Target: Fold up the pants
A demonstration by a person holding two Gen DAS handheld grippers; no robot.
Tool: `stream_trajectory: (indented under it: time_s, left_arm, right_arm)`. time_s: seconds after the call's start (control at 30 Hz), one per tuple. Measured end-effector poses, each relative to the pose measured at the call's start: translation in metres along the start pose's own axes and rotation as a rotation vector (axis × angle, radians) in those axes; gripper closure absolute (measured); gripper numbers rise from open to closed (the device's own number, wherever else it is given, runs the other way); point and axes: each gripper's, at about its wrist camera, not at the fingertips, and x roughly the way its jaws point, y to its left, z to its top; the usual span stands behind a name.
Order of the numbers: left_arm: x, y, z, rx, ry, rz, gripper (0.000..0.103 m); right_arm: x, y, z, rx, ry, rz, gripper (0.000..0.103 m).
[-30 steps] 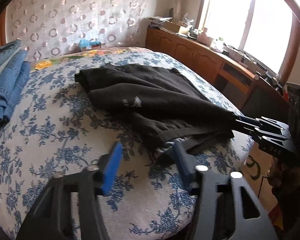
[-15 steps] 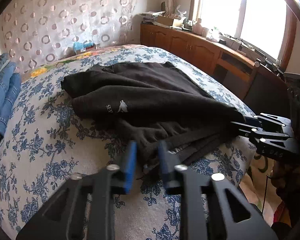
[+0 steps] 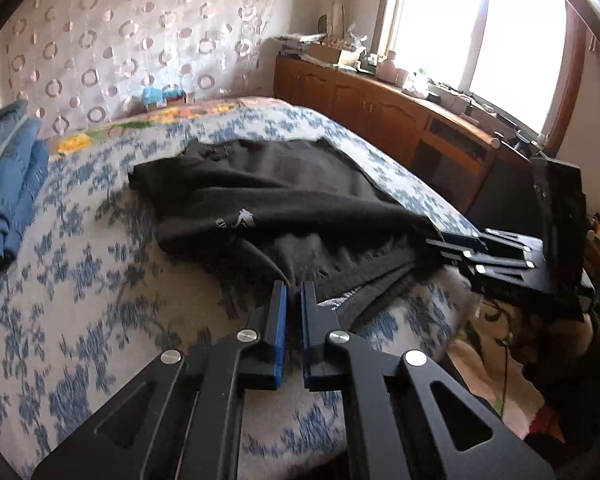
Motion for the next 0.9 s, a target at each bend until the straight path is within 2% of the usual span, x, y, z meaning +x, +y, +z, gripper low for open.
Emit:
stream_trajectory:
  time_s: [0.2,0.23,0.33,0.4,0.43,0.5,0.53,0.57,0.63,0.9]
  left_arm:
    - [0.005,0.006,-0.005,-0.027,0.02,0.002,0.096]
    - [0.005,0.007,-0.005,-0.029,0.019,0.003,0.093]
    - [0.0,0.01,-0.003,-0.028,0.001,0.047,0.079]
    - [-0.004,0.016,-0.001,-0.04,-0.017,0.061,0.066]
    - [-0.006,0.021,0.001,-0.05,-0.028,0.067,0.054]
    - [-0.011,0.03,0.005,-0.068,-0.046,0.085,0.043]
    - [-0.012,0.035,0.007,-0.074,-0.051,0.092,0.034]
    - [-0.015,0.039,0.008,-0.077,-0.058,0.101,0.031]
    - [-0.019,0.048,0.012,-0.082,-0.072,0.12,0.028]
    - [-0.034,0.084,0.02,-0.101,-0.109,0.179,0.028]
  right_arm:
    - [-0.005,0.001,0.0,0.003,0.001,0.011,0.069]
    - [-0.007,0.002,0.001,0.0,-0.002,0.01,0.069]
    - [-0.017,0.005,0.004,-0.018,-0.023,0.006,0.069]
    - [-0.025,0.01,0.008,-0.029,-0.044,0.009,0.069]
    - [-0.029,0.012,0.01,-0.032,-0.052,0.011,0.069]
    - [-0.033,0.015,0.015,-0.039,-0.066,0.02,0.069]
    - [-0.034,0.018,0.017,-0.044,-0.07,0.025,0.069]
    - [-0.034,0.021,0.021,-0.052,-0.075,0.031,0.069]
    - [-0.032,0.027,0.025,-0.066,-0.079,0.039,0.069]
    - [0.005,0.061,0.051,-0.127,-0.054,0.104,0.068]
